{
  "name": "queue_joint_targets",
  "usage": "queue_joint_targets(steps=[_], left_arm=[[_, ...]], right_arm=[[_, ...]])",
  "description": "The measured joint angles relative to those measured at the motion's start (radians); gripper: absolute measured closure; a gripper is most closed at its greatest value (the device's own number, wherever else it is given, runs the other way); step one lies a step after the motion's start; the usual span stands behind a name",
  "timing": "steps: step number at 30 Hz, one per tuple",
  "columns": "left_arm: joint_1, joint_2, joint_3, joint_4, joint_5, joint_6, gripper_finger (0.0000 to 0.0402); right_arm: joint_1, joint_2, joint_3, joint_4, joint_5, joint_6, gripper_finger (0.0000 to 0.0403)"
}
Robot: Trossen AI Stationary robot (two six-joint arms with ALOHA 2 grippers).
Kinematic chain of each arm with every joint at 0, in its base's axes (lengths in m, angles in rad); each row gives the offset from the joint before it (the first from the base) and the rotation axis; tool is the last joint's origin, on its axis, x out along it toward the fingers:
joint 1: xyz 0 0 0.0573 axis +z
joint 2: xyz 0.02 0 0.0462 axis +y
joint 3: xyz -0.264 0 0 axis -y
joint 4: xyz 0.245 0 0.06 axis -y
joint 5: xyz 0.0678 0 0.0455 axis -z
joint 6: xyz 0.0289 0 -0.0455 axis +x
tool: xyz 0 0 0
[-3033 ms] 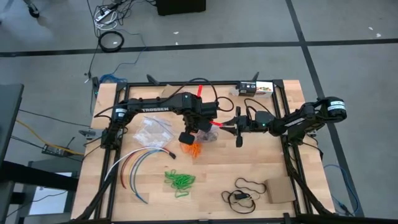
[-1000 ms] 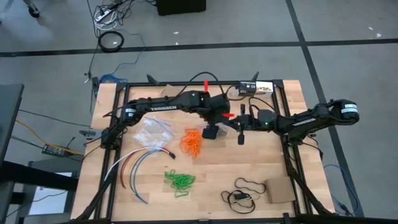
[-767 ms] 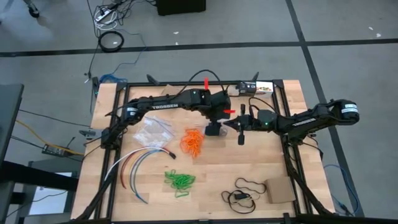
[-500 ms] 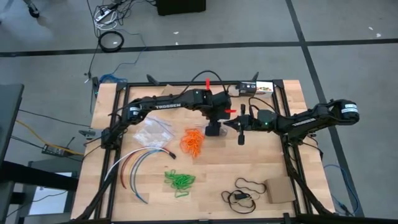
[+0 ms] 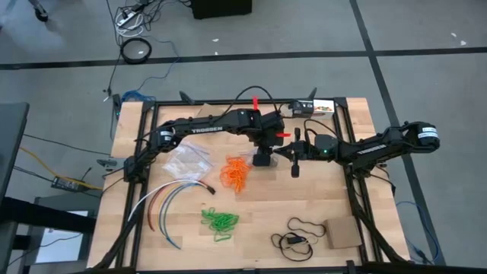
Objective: Sort rubber bands
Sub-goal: Close the transparent zip bag
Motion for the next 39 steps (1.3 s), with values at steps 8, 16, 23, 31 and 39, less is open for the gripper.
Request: queue_joint_targets(steps=[8, 16, 23, 31, 39], left_arm=[[0.001, 0.000, 0.000, -0.011, 0.001, 0.005, 0.0322], [0.000, 0.000, 0.000, -0.028, 0.003, 0.065, 0.0397], [0.001, 0.000, 0.000, -0.146, -0.047, 0.076, 0.0399], [0.002, 0.000, -0.002, -0.182, -0.055, 0.083, 0.0400], [0.002, -0.001, -0.002, -0.175, -0.055, 0.083, 0.0401]], right_arm=[[0.000, 0.000, 0.000, -0.005, 0.000, 0.000, 0.0403], [0.000, 0.000, 0.000, -0.006, 0.017, 0.001, 0.0403], [0.000, 0.000, 0.000, -0.008, 0.046, 0.025, 0.0403], [-0.001, 0.000, 0.000, -0.015, 0.005, 0.036, 0.0400], [-0.001, 0.000, 0.000, -0.058, -0.040, 0.031, 0.0337]])
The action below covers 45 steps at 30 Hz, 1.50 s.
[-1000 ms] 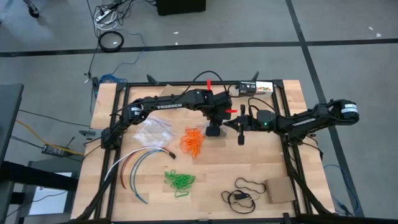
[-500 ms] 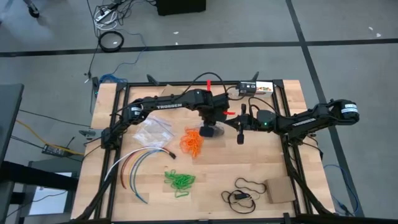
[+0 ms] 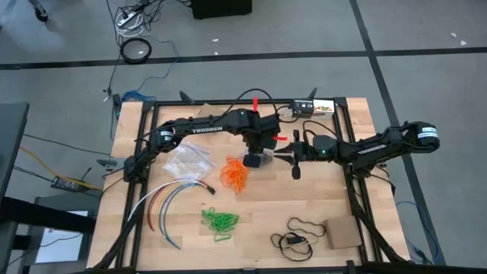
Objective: Sort rubber bands
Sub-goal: Close the transparent zip bag
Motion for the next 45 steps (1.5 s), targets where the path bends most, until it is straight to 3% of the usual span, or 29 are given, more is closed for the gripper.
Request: queue_joint_targets(steps=[7, 12, 19, 33, 45], left_arm=[[-0.003, 0.000, 0.000, 0.018, 0.011, 0.003, 0.0401], [-0.005, 0.000, 0.000, 0.063, 0.063, 0.000, 0.0401], [-0.022, 0.000, 0.000, 0.084, 0.078, 0.002, 0.0401], [-0.030, 0.000, 0.000, 0.121, 0.102, 0.002, 0.0401], [-0.030, 0.000, 0.001, 0.109, 0.077, -0.011, 0.0399]], right_arm=[[0.000, 0.000, 0.000, 0.005, 0.008, -0.003, 0.0262], [0.000, 0.000, 0.000, 0.006, 0.013, -0.003, 0.0250], [0.000, 0.000, 0.000, 0.008, 0.017, -0.004, 0.0283], [-0.002, 0.000, 0.000, 0.008, 0.006, -0.023, 0.0395], [-0.003, 0.000, 0.000, 0.002, 0.014, -0.014, 0.0402]])
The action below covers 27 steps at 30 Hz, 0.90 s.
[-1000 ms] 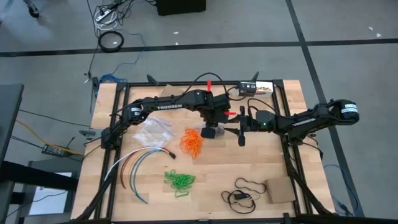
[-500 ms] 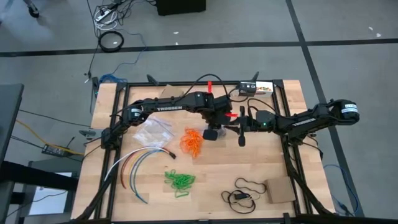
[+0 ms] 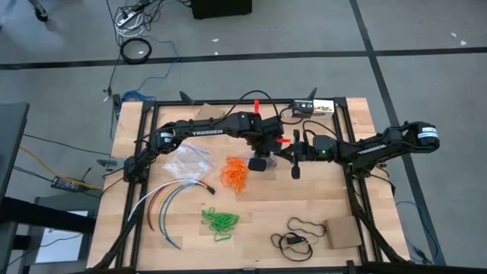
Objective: Sort rubber bands
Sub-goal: Close the transparent zip bag
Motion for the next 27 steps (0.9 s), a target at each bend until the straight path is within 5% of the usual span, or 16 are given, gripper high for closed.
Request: queue_joint_targets(steps=[7, 16, 27], left_arm=[[0.006, -0.001, 0.001, -0.034, 0.002, -0.011, 0.0389], [0.008, -0.001, 0.001, -0.049, -0.009, -0.035, 0.0321], [0.008, -0.002, 0.017, -0.044, -0.011, -0.002, 0.0395]], right_arm=[[-0.001, 0.000, 0.000, -0.003, 0.003, 0.007, 0.0403], [-0.002, 0.000, 0.000, -0.003, 0.007, 0.008, 0.0403], [-0.006, 0.000, 0.000, 0.042, -0.033, -0.025, 0.0365]])
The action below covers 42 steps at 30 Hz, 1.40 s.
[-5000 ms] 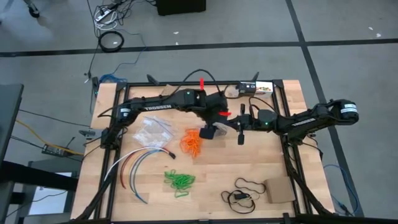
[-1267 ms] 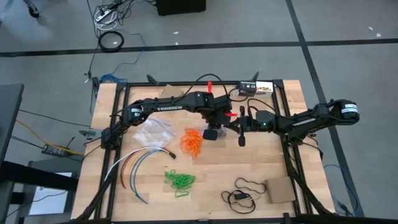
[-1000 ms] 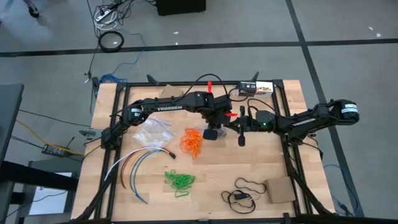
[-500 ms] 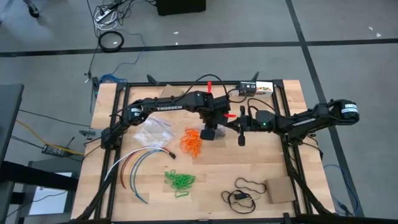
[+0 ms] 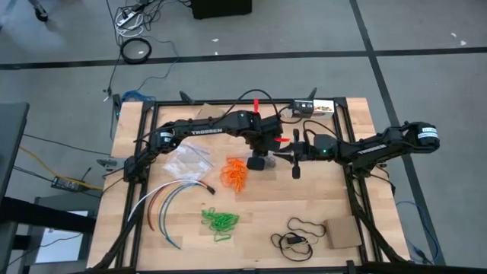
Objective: Sort rubber bands
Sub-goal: Close the transparent zip bag
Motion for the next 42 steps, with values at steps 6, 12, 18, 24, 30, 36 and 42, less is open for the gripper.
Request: queue_joint_targets(steps=[6, 12, 18, 24, 30, 36, 42], left_arm=[[-0.002, 0.000, 0.000, 0.027, 0.000, 0.010, 0.0398], [-0.004, 0.000, 0.000, 0.047, 0.000, 0.009, 0.0399], [-0.008, 0.000, 0.000, 0.053, -0.004, 0.016, 0.0400], [-0.008, 0.001, 0.000, 0.044, -0.003, 0.016, 0.0370], [-0.003, 0.001, 0.000, -0.006, -0.002, -0.002, 0.0296], [0.019, 0.001, 0.000, -0.021, 0.002, -0.034, 0.0278], [0.027, 0.001, 0.000, -0.062, 0.011, -0.007, 0.0372]], right_arm=[[-0.005, 0.000, 0.000, 0.012, 0.000, -0.003, 0.0329], [-0.012, 0.004, 0.000, 0.005, -0.001, 0.017, 0.0334], [-0.013, 0.004, 0.000, -0.003, -0.001, 0.006, 0.0396], [-0.013, 0.004, 0.000, -0.005, 0.000, 0.008, 0.0402], [-0.013, 0.004, 0.000, -0.007, 0.022, 0.010, 0.0403], [-0.013, 0.004, 0.000, 0.000, 0.023, 0.011, 0.0403], [-0.013, 0.004, 0.000, 0.007, 0.032, 0.011, 0.0403]])
